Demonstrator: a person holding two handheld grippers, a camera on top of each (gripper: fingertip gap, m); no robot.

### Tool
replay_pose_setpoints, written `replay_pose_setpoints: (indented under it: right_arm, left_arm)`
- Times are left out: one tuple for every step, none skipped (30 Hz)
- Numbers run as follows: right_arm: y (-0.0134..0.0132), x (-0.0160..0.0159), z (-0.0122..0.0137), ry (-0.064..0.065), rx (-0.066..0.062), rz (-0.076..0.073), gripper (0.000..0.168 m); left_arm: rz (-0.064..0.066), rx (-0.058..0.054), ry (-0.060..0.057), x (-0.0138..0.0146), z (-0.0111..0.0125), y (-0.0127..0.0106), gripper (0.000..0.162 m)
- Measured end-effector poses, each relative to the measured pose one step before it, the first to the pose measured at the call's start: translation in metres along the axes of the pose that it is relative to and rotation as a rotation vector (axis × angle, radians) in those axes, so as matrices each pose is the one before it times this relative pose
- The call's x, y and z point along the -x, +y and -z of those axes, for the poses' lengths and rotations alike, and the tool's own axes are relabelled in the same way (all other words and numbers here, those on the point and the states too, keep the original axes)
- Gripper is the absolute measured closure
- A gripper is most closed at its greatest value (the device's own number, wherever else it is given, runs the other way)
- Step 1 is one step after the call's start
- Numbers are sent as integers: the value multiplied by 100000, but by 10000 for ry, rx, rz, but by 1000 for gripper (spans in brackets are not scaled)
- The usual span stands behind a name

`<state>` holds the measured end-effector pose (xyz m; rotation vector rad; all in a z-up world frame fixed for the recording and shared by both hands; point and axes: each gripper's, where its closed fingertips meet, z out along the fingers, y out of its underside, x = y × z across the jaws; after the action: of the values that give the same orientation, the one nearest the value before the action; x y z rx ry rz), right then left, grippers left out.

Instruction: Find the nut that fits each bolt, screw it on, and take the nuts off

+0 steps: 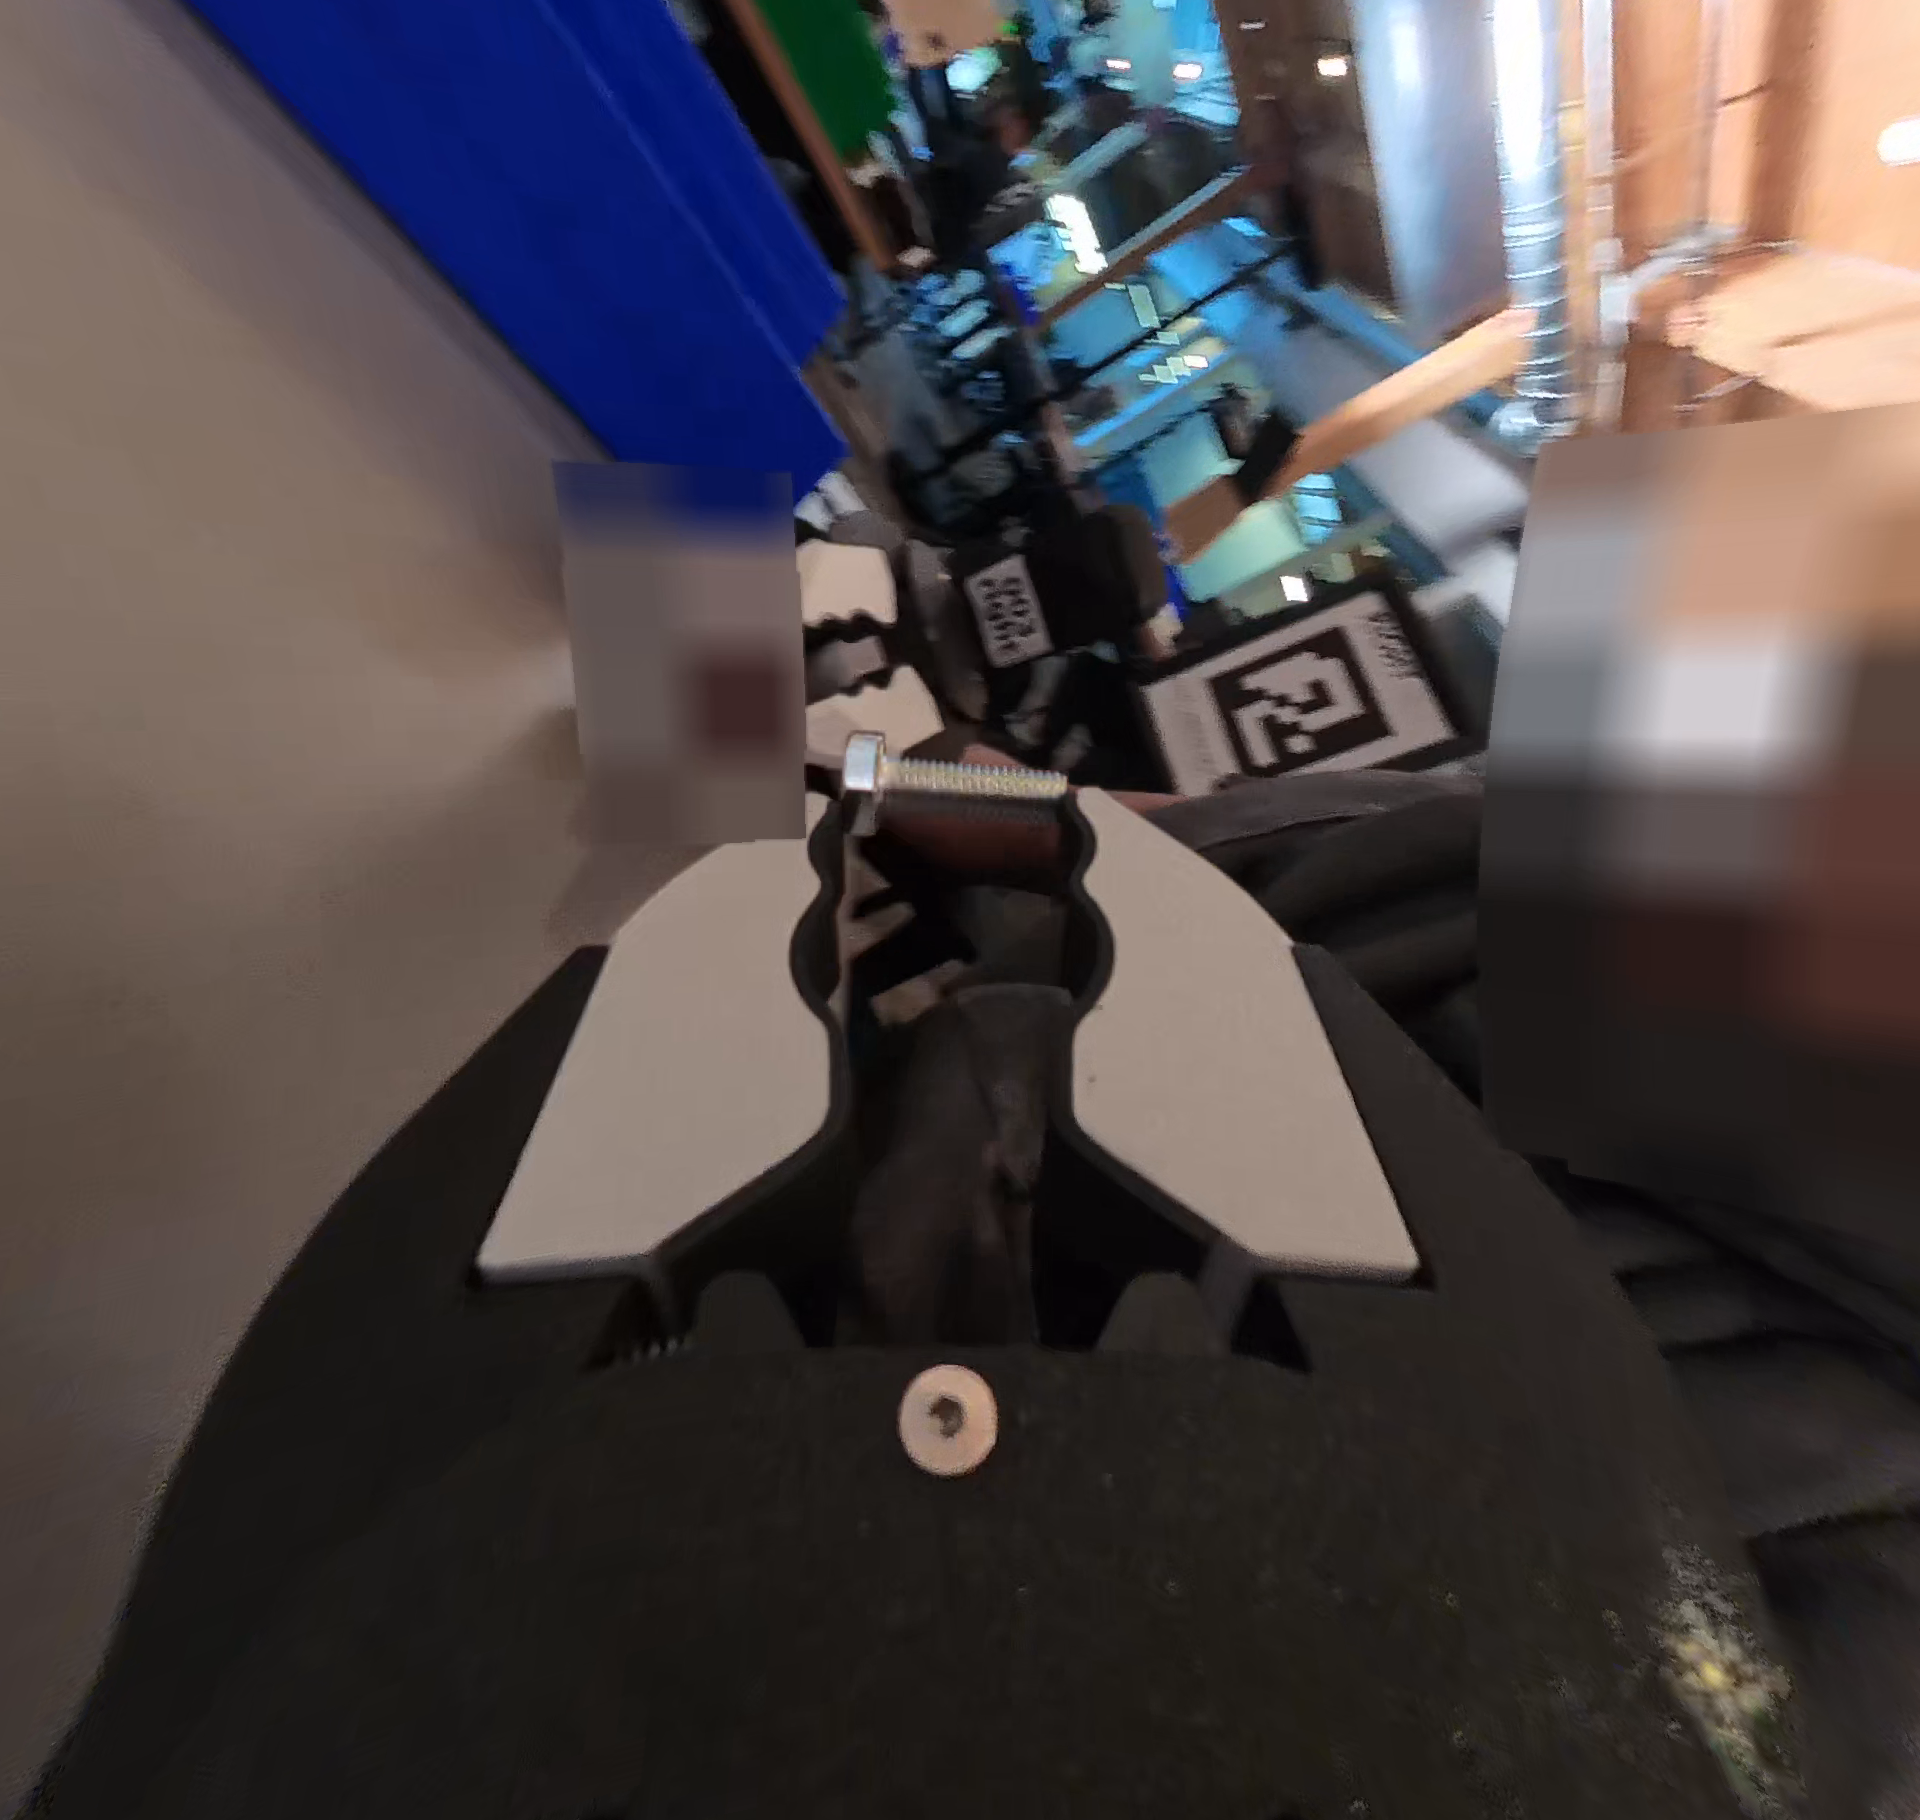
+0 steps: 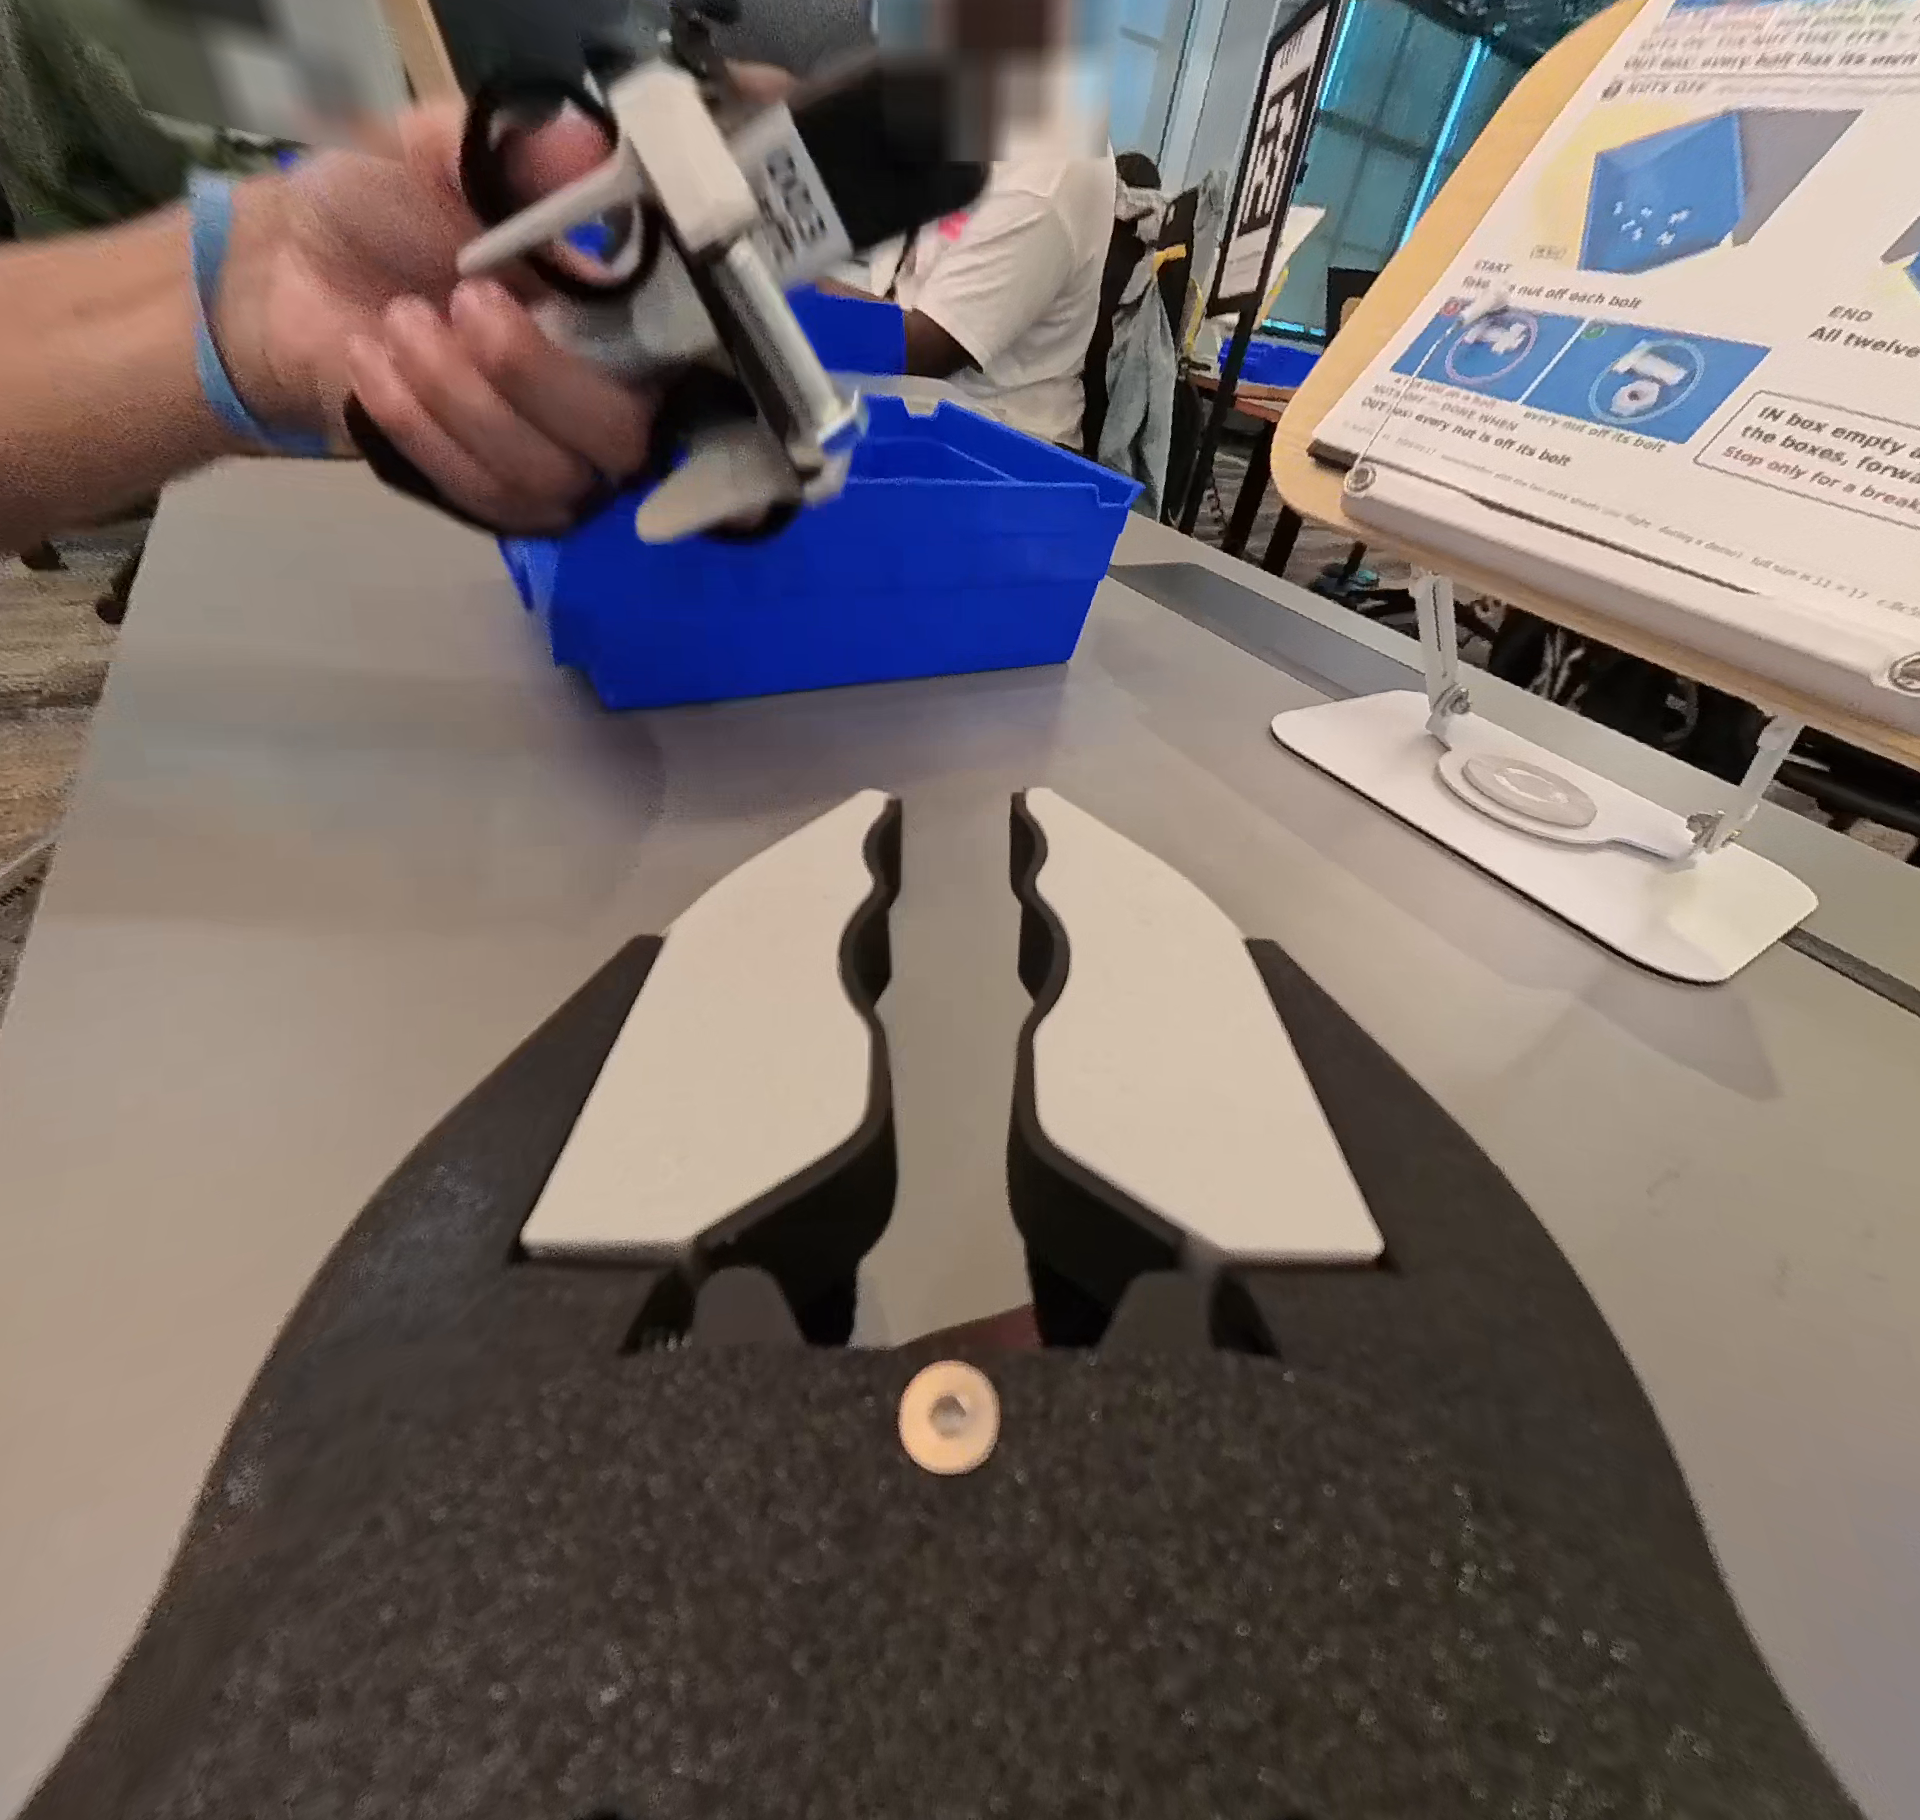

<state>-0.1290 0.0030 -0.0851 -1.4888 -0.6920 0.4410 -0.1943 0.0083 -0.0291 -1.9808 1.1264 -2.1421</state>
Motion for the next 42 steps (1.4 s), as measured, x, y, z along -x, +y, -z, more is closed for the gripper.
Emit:
replay_pose_setpoints:
  right_arm:
    - [-318,3,145,4,-176,-4,147]
    - [-248,42,128,-26,-137,46,146]
    - [-259,125,133,-75,-141,48,144]
    - [-287,168,124,-79,-155,57,143]
    - [-292,126,136,-28,-147,112,142]
    - [-213,131,91,-27,-109,154,142]
    - [-26,198,18,-75,-4,156,142]
    - [145,205,-56,-89,102,154,142]
    - [195,216,-96,-103,126,149,142]
    - [213,78,-105,2,137,155,142]
    - [226,47,-114,28,126,142,142]
    - [149,122,-92,-31,88,107,142]
    - [92,169,-84,-60,51,80,142]
    - [97,83,-89,7,64,76,142]
    - [76,79,-78,4,50,96,142]
    - [82,75,-68,0,45,95,142]
    - [119,53,-63,13,72,82,142]
    - [112,-44,-70,91,71,87,142]
    - [183,-173,-80,154,106,74,142]
    - [162,-98,-63,66,94,26,142]
    - [83,41,-32,-52,49,-21,143]
    - [-4,88,10,-54,11,8,145]
    - [-43,49,24,13,-30,69,147]
    - [1,53,-4,24,0,84,147]
    - [50,11,-14,6,38,40,148]
    - [-38,48,22,-59,6,-26,148]
    - [-93,24,33,-48,-56,-46,148]
    - [-29,31,23,-24,-35,-4,148]
    - [-19,19,18,10,-7,43,148]
    - [-43,50,8,15,-30,46,148]
    - [-11,32,21,6,-19,23,148]
    - [26,30,-5,-18,14,-3,148]
    - [41,8,-9,-29,20,-24,148]
    - [-23,15,17,-22,-16,-5,148]
    - [-94,-42,55,20,-55,17,148]
    - [13,-117,41,63,0,11,148]
    - [221,-269,19,133,121,35,148]
    - [361,-475,5,223,189,26,148]
    - [266,-536,32,218,134,-75,148]
    - [183,-722,43,286,103,-209,148]
    - [277,-813,9,297,144,-275,148]
    - [352,-796,-12,244,169,-295,148]
  left_arm:
    - [213,57,548,0,-1039,318,123]
    - [270,20,255,452,-882,206,123]
    - [225,17,90,549,-758,147,123]
    - [65,107,175,314,-678,209,123]
    - [-1,196,204,232,-568,301,123]
    - [52,96,137,363,-400,112,123]
    - [191,19,163,387,-269,18,123]
    - [285,80,256,258,-192,101,123]
    - [198,77,258,162,-134,116,123]
    - [89,-5,136,229,-101,8,123]
    - [48,-5,22,296,-80,11,124]
    - [59,35,41,230,-111,55,123]
    - [59,15,139,45,-136,13,123]
    - [13,-42,156,-51,-147,-70,123]
    - [5,9,39,63,-150,-8,123]
    - [17,53,-53,159,-149,46,123]
    - [18,18,-27,101,-111,7,123]
    - [30,3,55,2,-126,1,123]
    - [29,25,83,-51,-142,64,123]
    - [5,65,22,29,-150,119,123]
    - [-8,47,-39,99,-121,100,123]
    - [-3,-29,-17,44,-52,-20,123]
    - [7,-23,30,-33,-9,-34,123]
    - [-3,23,-6,12,2,32,123]
    - [-30,10,-35,27,13,35,123]
    - [-27,4,13,-30,-10,40,123]
    - [-5,-3,52,-71,-27,27,123]
    - [-10,2,20,-36,-25,30,123]
    - [-36,12,-6,-14,-15,38,123]
    - [-43,24,-5,-31,-16,53,123]
    - [-22,13,-16,-2,-13,42,123]
    - [-4,6,-30,36,5,21,123]
    - [-9,-1,-32,58,31,15,123]
    - [-1,-4,-55,107,51,-4,123]
    - [4,-38,-147,238,107,-57,123]
    - [-42,-90,-268,360,213,-161,123]
    - [-98,-87,-487,668,285,-201,123]
    - [-184,-61,-891,1208,346,-212,123]
    - [-288,-92,-1286,1775,392,-306,123]
    - [-324,-5,-1522,2130,338,-243,123]
    - [-326,246,-1511,2119,183,45,123]
    - [-306,446,-1246,1711,8,257,123]
